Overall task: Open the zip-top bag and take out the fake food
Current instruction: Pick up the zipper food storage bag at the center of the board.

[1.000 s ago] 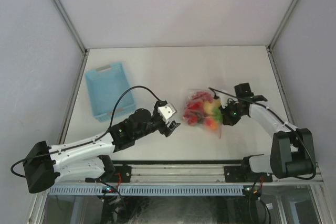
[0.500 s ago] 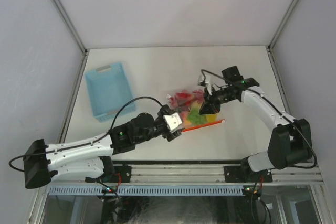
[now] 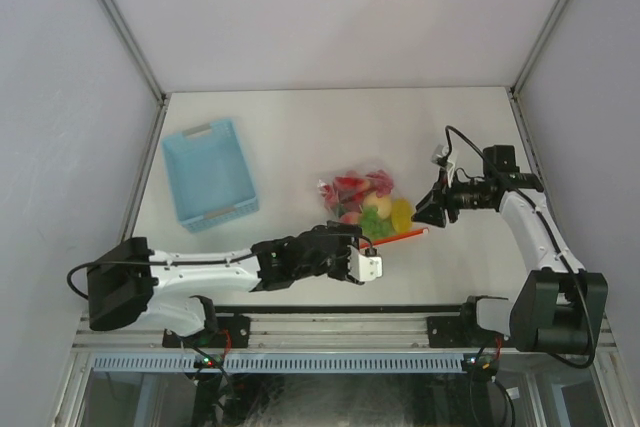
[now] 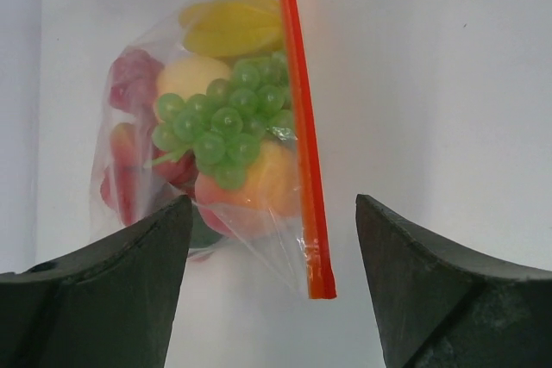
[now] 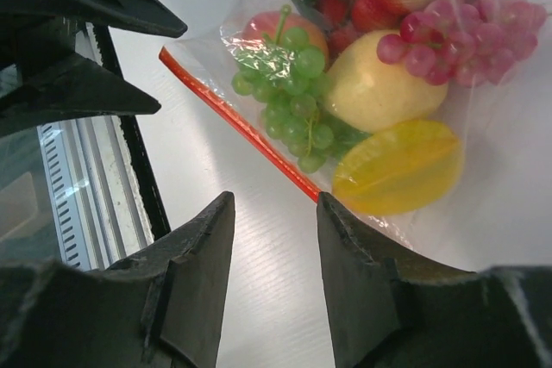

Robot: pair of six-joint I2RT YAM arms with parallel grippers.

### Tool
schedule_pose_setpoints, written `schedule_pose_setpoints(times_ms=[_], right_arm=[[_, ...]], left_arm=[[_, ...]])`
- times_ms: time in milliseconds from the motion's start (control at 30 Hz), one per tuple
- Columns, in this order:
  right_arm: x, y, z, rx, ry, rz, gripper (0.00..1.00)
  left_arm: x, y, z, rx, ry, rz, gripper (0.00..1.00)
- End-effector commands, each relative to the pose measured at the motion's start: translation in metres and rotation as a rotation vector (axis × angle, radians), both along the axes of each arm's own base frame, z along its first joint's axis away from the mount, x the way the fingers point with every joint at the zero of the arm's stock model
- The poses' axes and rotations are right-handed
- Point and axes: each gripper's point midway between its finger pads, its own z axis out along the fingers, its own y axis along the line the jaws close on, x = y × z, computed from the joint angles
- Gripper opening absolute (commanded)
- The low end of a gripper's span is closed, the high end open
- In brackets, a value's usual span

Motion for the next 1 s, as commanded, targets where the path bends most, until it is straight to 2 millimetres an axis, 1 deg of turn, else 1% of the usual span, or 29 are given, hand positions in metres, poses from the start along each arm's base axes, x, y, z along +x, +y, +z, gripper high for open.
schedule_pose_setpoints(times_ms=[0, 167, 267, 333, 400, 433, 467, 533, 600, 667, 700, 800, 900, 967], right_arm=[[0.01, -0.001, 0.008, 0.03, -0.051, -0.021, 0.43], [0.012, -0.001, 0.005, 0.033, -0.036, -0.023, 0.43], [0.012, -0.001, 0.004, 0.033, -0.029, -0.023, 0.43], [0.012, 0.0, 0.004, 0.035, -0.029, -0.021, 0.43], [0.012, 0.0, 0.004, 0.036, -0.029, -0.019, 0.43], [0.012, 0.0, 0.004, 0.036, -0.029, -0.019, 0.43], [0.011, 0.0, 0.005, 0.037, -0.03, -0.019, 0.43], [0.011, 0.0, 0.005, 0.038, -0.033, -0.017, 0.43], [0.011, 0.0, 0.007, 0.037, -0.039, -0.017, 0.43], [0.009, 0.0, 0.008, 0.036, -0.043, -0.017, 0.43], [0.009, 0.0, 0.009, 0.034, -0.048, -0.017, 0.43], [0.008, -0.002, 0.016, 0.019, -0.075, -0.009, 0.43], [0.008, -0.004, 0.029, 0.006, -0.114, 0.002, 0.43], [0.009, -0.006, 0.042, 0.003, -0.167, 0.019, 0.43]], left_arm=[[0.015, -0.01, 0.006, 0.035, -0.165, -0.018, 0.8], [0.025, -0.014, -0.015, 0.108, -0.239, 0.024, 0.8], [0.033, -0.018, -0.026, 0.148, -0.262, 0.062, 0.76], [0.041, -0.017, -0.037, 0.191, -0.281, 0.103, 0.74], [0.05, -0.016, -0.038, 0.199, -0.317, 0.155, 0.7], [0.054, -0.016, -0.038, 0.201, -0.335, 0.176, 0.67], [0.058, -0.016, -0.038, 0.199, -0.348, 0.193, 0.61], [0.063, -0.015, -0.037, 0.2, -0.357, 0.219, 0.39], [0.069, -0.012, -0.035, 0.197, -0.362, 0.255, 0.24], [0.074, -0.011, -0.029, 0.183, -0.371, 0.285, 0.06], [0.076, -0.01, -0.021, 0.164, -0.376, 0.304, 0.01], [0.081, -0.008, 0.007, 0.091, -0.372, 0.338, 0.0], [0.086, 0.0, 0.044, -0.019, -0.292, 0.394, 0.0], [0.087, 0.007, 0.066, -0.082, -0.216, 0.38, 0.0]])
